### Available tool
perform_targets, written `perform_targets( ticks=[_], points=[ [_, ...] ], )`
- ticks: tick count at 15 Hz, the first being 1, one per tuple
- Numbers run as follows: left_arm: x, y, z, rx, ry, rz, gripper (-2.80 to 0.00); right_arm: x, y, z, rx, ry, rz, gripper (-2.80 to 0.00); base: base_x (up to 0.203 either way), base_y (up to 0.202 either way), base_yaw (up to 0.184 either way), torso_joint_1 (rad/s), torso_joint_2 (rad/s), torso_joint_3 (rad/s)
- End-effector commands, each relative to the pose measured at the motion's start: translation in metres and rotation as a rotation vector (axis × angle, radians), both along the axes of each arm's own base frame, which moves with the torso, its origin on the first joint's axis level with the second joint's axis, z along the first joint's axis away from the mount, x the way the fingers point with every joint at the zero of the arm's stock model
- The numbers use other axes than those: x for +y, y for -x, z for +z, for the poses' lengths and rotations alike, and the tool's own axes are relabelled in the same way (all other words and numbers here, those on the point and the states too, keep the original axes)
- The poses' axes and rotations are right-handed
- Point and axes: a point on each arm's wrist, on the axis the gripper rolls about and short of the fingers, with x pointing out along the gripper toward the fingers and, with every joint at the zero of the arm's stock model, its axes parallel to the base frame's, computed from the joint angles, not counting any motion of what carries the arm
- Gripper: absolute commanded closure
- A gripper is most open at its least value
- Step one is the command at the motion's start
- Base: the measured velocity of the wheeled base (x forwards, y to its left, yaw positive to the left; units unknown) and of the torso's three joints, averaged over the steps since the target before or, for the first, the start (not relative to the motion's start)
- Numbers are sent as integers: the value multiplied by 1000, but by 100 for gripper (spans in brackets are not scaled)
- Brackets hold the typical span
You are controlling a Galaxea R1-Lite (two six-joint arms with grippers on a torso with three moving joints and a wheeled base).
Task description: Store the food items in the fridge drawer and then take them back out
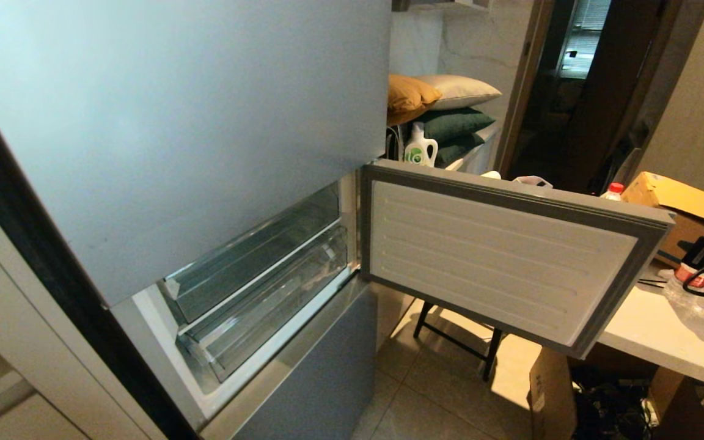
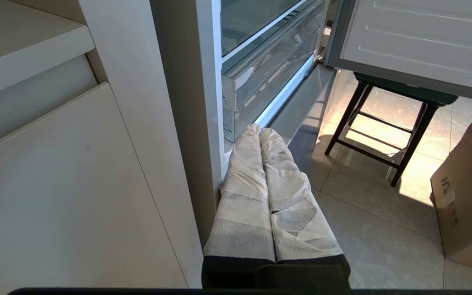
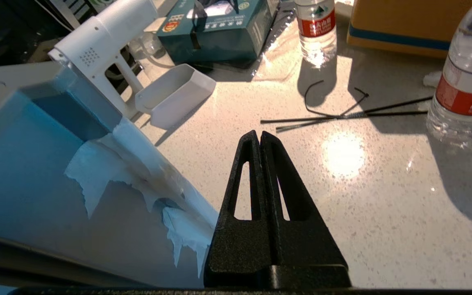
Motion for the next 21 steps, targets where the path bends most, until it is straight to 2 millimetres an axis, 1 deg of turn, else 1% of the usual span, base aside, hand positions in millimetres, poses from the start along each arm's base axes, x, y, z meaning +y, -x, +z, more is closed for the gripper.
perform_targets(
  ticks=[1, 3, 7, 9, 12, 14, 17, 21],
  points=[
    [0, 0, 0, 0, 0, 1, 0, -1, -4, 3, -20, 10, 7, 0, 0, 0, 0, 0, 0, 0],
    [0, 0, 0, 1, 0, 1, 0, -2, -6, 3, -28, 11, 31, 0, 0, 0, 0, 0, 0, 0],
    [0, 0, 0, 0, 0, 1, 0, 0, -7, 3, -37, -2, 136, 0, 0, 0, 0, 0, 0, 0],
    [0, 0, 0, 1, 0, 1, 0, 1, -6, 7, -50, -60, 180, 0, 0, 0, 0, 0, 0, 0],
    [0, 0, 0, -1, 0, 1, 0, 5, -1, 17, -76, -150, 231, 0, 0, 0, 0, 0, 0, 0],
    [0, 0, 0, 1, 0, 1, 0, 8, 2, 19, -74, -172, 250, 0, 0, 0, 0, 0, 0, 0],
    [0, 0, 0, 1, 0, 1, 0, 17, 15, 24, -67, -183, 265, 0, 0, 0, 0, 0, 0, 0],
    [0, 0, 0, 1, 0, 1, 0, 39, 42, 30, -45, -206, 316, 0, 0, 0, 0, 0, 0, 0]
  ],
)
